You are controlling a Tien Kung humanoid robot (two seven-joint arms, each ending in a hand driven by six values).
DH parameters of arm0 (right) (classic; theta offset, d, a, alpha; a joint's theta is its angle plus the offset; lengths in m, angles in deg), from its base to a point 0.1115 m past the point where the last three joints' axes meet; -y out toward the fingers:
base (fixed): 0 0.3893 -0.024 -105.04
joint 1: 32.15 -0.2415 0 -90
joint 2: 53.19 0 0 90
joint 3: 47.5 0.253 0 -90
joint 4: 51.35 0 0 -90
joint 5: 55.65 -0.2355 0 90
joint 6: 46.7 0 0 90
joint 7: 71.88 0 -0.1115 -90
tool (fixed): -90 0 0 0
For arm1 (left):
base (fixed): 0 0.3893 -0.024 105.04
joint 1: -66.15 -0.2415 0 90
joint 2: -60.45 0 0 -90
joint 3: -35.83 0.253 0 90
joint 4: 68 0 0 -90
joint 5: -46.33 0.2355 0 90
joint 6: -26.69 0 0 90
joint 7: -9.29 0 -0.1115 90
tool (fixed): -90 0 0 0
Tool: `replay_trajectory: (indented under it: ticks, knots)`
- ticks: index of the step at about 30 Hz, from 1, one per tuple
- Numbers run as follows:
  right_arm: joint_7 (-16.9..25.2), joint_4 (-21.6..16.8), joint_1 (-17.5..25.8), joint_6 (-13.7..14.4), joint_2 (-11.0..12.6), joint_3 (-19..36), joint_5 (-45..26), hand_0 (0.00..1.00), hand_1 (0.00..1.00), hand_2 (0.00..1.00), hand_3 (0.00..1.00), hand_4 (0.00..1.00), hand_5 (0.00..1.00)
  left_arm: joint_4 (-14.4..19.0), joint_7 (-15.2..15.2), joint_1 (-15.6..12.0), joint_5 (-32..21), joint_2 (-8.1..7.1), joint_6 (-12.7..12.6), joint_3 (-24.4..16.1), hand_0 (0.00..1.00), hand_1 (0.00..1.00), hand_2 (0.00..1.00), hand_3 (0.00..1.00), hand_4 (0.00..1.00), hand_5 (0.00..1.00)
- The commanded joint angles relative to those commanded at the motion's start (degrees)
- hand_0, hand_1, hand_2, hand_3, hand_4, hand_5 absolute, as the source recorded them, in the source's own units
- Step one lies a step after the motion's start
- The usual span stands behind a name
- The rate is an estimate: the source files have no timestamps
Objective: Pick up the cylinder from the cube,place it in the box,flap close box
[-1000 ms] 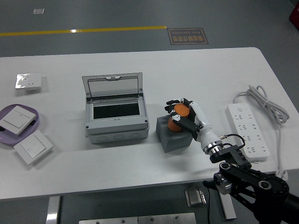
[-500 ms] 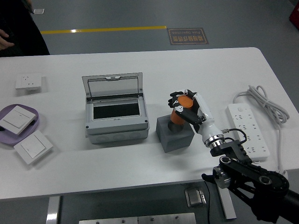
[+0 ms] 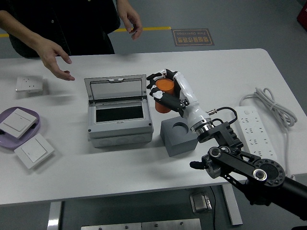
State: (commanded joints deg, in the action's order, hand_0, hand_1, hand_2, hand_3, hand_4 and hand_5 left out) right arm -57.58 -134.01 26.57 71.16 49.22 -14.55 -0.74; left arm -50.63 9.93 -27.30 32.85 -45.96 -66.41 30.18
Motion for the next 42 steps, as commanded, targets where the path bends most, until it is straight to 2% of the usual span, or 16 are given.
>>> replay_trajectory:
  ticks: [1, 2, 10, 13, 14, 19, 20, 25, 28, 31, 36, 38, 42]
  knots:
    - [-1.4, -0.1, -0.7, -0.5, -0.5, -0.3, 1.8, 0.211, 0.176, 0.271, 0.215, 0.002, 0.002, 0.0, 0.0, 0.0, 0.0, -0.03, 0.0, 0.0, 0.617, 0.642, 0.632, 0.668, 0.744, 0.228]
    - [-2.8, -0.2, -1.3, -1.1, -0.9, -0.6, 3.8, 0.079, 0.146, 0.258, 0.206, 0.002, 0.002, 0.0, 0.0, 0.1, 0.0, -0.07, 0.0, 0.0, 0.616, 0.642, 0.632, 0.667, 0.747, 0.235]
    - [-15.6, -0.4, -5.4, -6.7, -3.9, -3.9, 20.9, 0.074, 0.146, 0.257, 0.201, 0.002, 0.002, 0.0, 0.0, 0.2, -0.3, -0.35, 0.0, 0.5, 0.616, 0.642, 0.632, 0.667, 0.748, 0.241]
    - [-19.3, -0.1, -6.6, -7.9, -4.8, -5.5, 27.5, 0.074, 0.146, 0.257, 0.201, 0.002, 0.002, 0.0, 0.0, 0.3, -0.4, -0.51, 0.0, 0.7, 0.616, 0.642, 0.632, 0.667, 0.748, 0.241]
    - [-20.5, 0.2, -7.0, -8.4, -5.2, -6.1, 29.9, 0.112, 0.159, 0.270, 0.206, 0.002, 0.002, 0.0, 0.0, 0.4, -0.4, -0.57, 0.0, 0.7, 0.616, 0.641, 0.632, 0.668, 0.750, 0.244]
    - [-25.6, 1.9, -8.9, -11.2, -6.7, -8.2, 40.5, 0.112, 0.159, 0.270, 0.206, 0.002, 0.002, 0.0, 0.0, 0.7, -0.4, -0.83, -0.1, 0.8, 0.616, 0.641, 0.632, 0.668, 0.750, 0.244]
    - [-26.1, 2.4, -9.2, -11.6, -7.0, -8.5, 42.2, 0.185, 0.246, 0.293, 0.212, 0.002, 0.002, 0.0, 0.0, 0.7, -0.4, -0.86, -0.1, 0.9, 0.616, 0.642, 0.632, 0.667, 0.750, 0.245]
    - [-28.0, 5.0, -10.2, -12.8, -8.0, -9.5, 49.6, 0.185, 0.246, 0.293, 0.212, 0.002, 0.002, 0.0, 0.0, 0.8, -0.4, -0.88, -0.1, 1.1, 0.616, 0.642, 0.632, 0.667, 0.750, 0.245]
    - [-28.0, 6.9, -10.6, -12.2, -8.9, -9.8, 52.4, 0.194, 0.251, 0.285, 0.216, 0.002, 0.002, 0.0, -0.1, 0.7, -0.4, -0.86, -0.1, 1.2, 0.616, 0.641, 0.632, 0.667, 0.750, 0.247]
    - [-28.2, 9.0, -10.9, -11.7, -9.9, -9.8, 52.8, 0.194, 0.251, 0.285, 0.216, 0.002, 0.002, 0.0, -0.1, 0.7, -0.4, -0.88, -0.1, 1.2, 0.616, 0.641, 0.632, 0.667, 0.750, 0.247]
    - [-30.5, 12.8, -11.5, -15.8, -11.7, -9.9, 51.6, 0.199, 0.236, 0.266, 0.214, 0.002, 0.002, 0.0, -0.1, 0.9, -0.5, -0.94, -0.1, 1.4, 0.616, 0.642, 0.632, 0.667, 0.749, 0.246]
    - [-30.5, 14.5, -11.9, -15.9, -12.4, -10.4, 52.0, 0.215, 0.237, 0.261, 0.225, 0.002, 0.002, 0.0, -0.1, 1.1, -0.5, -1.02, -0.1, 1.6, 0.616, 0.642, 0.631, 0.666, 0.747, 0.245]
    - [-30.2, 15.8, -11.9, -14.8, -12.4, -10.4, 53.5, 0.215, 0.237, 0.261, 0.225, 0.002, 0.002, 0.0, 0.0, 1.3, -0.1, -1.07, -0.1, 1.4, 0.616, 0.642, 0.631, 0.666, 0.747, 0.245]
